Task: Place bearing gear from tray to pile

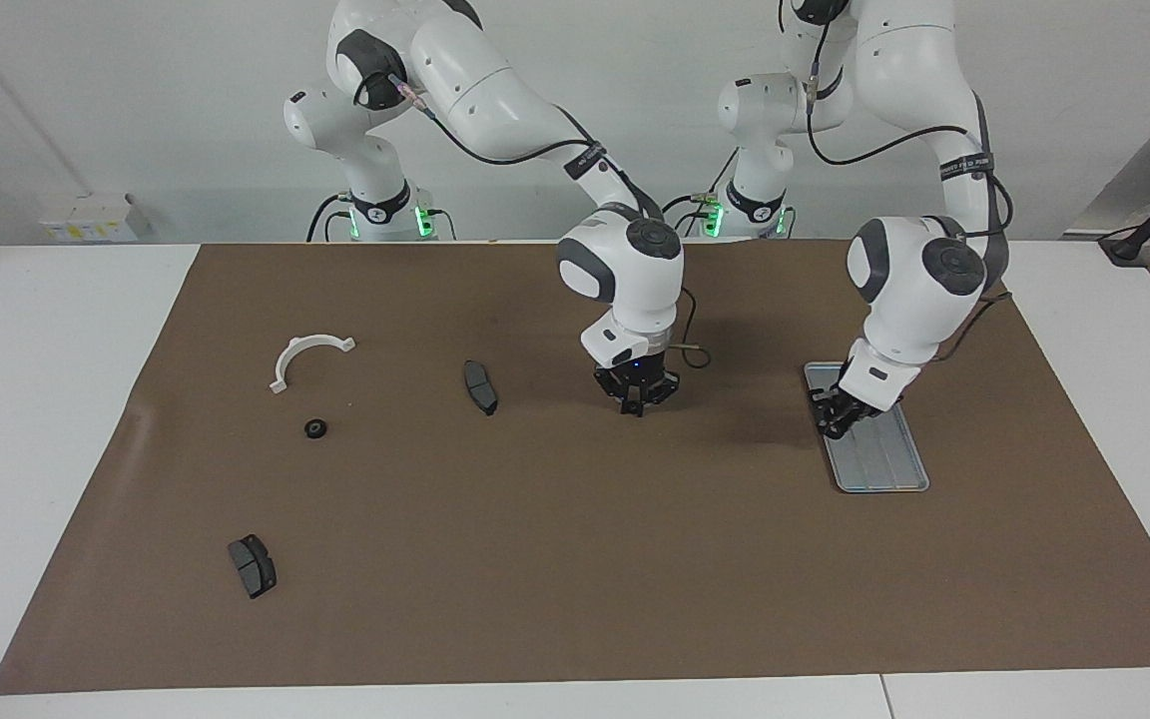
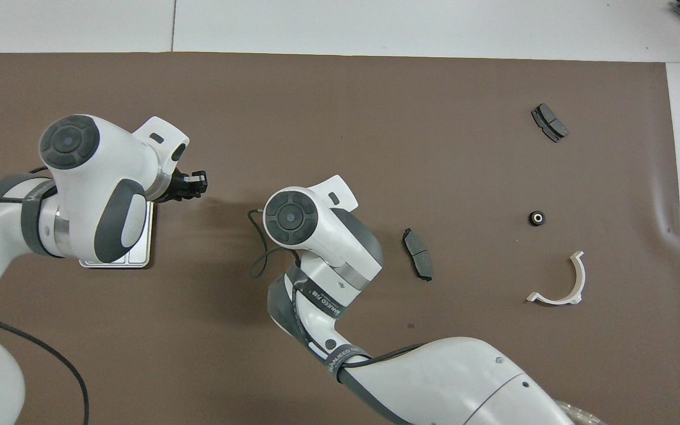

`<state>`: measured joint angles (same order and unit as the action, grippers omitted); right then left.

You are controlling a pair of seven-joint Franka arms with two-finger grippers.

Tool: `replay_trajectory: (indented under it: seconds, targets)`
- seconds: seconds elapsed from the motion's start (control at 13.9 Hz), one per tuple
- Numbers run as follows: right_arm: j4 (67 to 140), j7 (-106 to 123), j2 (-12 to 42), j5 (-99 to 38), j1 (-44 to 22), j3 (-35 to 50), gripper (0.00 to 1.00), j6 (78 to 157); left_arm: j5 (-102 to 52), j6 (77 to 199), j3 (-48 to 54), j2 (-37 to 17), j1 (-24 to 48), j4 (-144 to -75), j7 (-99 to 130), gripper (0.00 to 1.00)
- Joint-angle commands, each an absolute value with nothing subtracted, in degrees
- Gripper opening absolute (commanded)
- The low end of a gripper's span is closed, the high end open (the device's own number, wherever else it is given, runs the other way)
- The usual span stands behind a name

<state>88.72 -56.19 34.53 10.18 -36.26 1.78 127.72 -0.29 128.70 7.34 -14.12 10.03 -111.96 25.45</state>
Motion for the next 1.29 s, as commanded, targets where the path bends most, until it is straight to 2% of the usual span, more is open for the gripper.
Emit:
replay_trajectory:
  seconds: [0.0, 0.14, 0.36, 0.5, 0.57, 0.65, 0.72, 0.79, 0.93, 1.08, 1.22]
  targets:
    - [94.5, -48.8, 29.0, 10.9, -30.4, 2.6, 0.00, 127.9, -0.2, 129.5, 6.4, -14.0, 16.3, -111.4, 34.7, 0.00]
    - [95.4, -42.0, 27.5, 10.7, -26.2, 2.7, 0.00, 127.8, -0.2, 132.0, 6.4, -14.8, 21.3, -111.4, 41.7, 0.02]
    - [95.4, -31.0, 27.9, 10.2, -20.3, 2.7, 0.00, 129.6, -0.2, 132.9, 6.5, -16.8, 27.3, -111.9, 46.3, 0.05]
    - [95.1, -20.3, 28.6, 8.3, -15.6, 3.0, 0.00, 131.0, -0.2, 134.6, 6.5, -17.1, 29.4, -113.3, 46.3, 0.12]
    - [94.9, -15.8, 29.0, 6.1, -14.1, 3.0, 0.00, 132.5, -0.2, 134.7, 6.6, -17.2, 30.3, -113.4, 46.3, 0.23]
    - [94.9, -12.9, 29.6, 4.7, -12.7, 3.0, 0.00, 134.6, -0.2, 135.0, 6.6, -17.1, 31.4, -113.9, 46.3, 0.37]
    - [94.6, -11.2, 30.8, 4.4, -10.6, 3.0, 0.00, 135.7, -0.2, 135.0, 6.6, -17.1, 31.5, -114.0, 46.3, 0.60]
    - [93.9, -9.9, 31.7, 4.3, -9.4, 3.1, 0.00, 136.1, -0.2, 135.0, 6.6, -17.2, 31.4, -113.6, 46.1, 0.78]
    - [93.7, -8.2, 32.4, 4.2, -7.0, 3.0, 0.00, 137.0, -0.2, 134.5, 6.4, -17.5, 30.6, -112.4, 45.7, 0.92]
    - [94.1, -8.1, 32.4, 3.7, -5.9, 3.0, 0.02, 136.3, -0.1, 133.9, 6.3, -17.5, 28.8, -110.2, 45.4, 0.96]
    - [95.4, -8.1, 32.3, 2.6, -4.9, 3.0, 0.10, 136.1, -0.1, 132.1, 6.4, -16.4, 24.7, -107.9, 43.6, 0.97]
